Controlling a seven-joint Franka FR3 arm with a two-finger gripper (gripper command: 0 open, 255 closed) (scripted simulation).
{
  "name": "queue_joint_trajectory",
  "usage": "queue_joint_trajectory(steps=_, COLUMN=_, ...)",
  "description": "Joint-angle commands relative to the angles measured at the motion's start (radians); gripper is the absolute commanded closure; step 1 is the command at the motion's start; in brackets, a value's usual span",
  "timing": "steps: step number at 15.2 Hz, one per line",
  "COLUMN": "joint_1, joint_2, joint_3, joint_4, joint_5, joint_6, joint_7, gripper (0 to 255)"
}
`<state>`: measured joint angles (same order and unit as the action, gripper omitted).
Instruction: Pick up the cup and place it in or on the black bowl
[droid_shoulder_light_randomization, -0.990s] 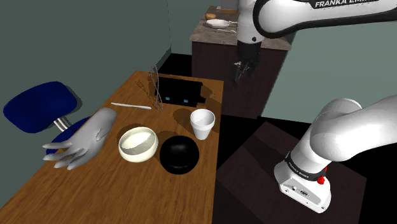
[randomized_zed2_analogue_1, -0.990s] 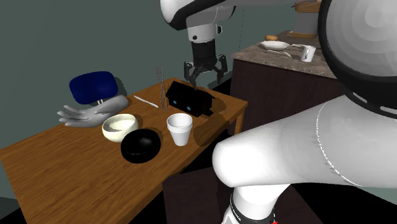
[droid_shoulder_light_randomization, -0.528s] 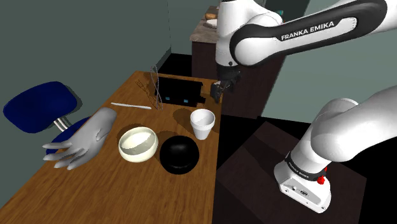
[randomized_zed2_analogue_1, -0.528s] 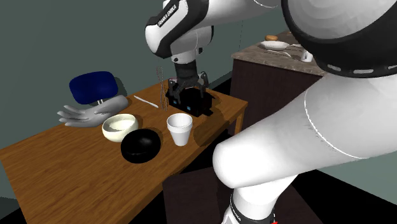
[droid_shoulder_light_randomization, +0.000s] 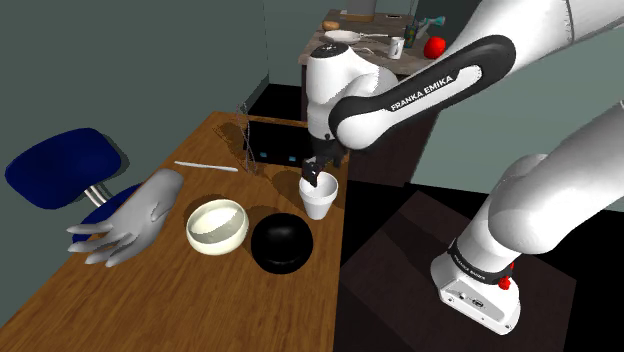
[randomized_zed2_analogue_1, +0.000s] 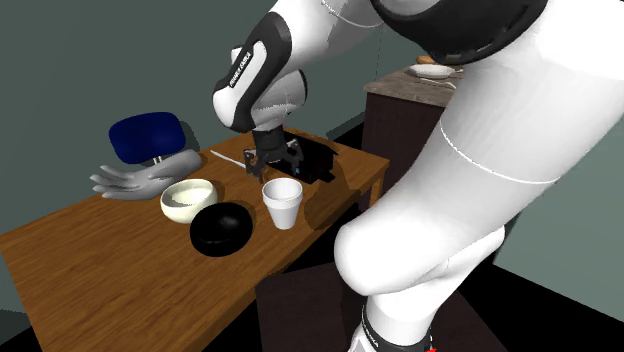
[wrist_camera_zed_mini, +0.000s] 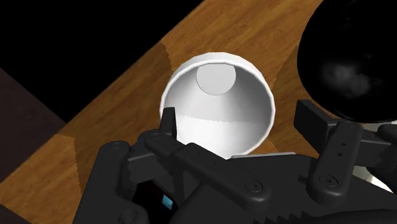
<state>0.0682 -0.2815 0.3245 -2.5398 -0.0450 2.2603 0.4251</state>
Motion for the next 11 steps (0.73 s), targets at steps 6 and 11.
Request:
queue_joint_trajectory(steps=6, joint_1=-0.011, joint_2=0.245, joint_3=0.071, joint_4=0.070, joint_5=-0.136, joint_6=0.170, joint_7=0.185, gripper=0)
queue_joint_trajectory(steps=11, joint_1=-0.018, joint_2=0.307, joint_3=0.064, joint_4=0.057, joint_5=-0.191, joint_6=0.236, joint_7=0.224, gripper=0)
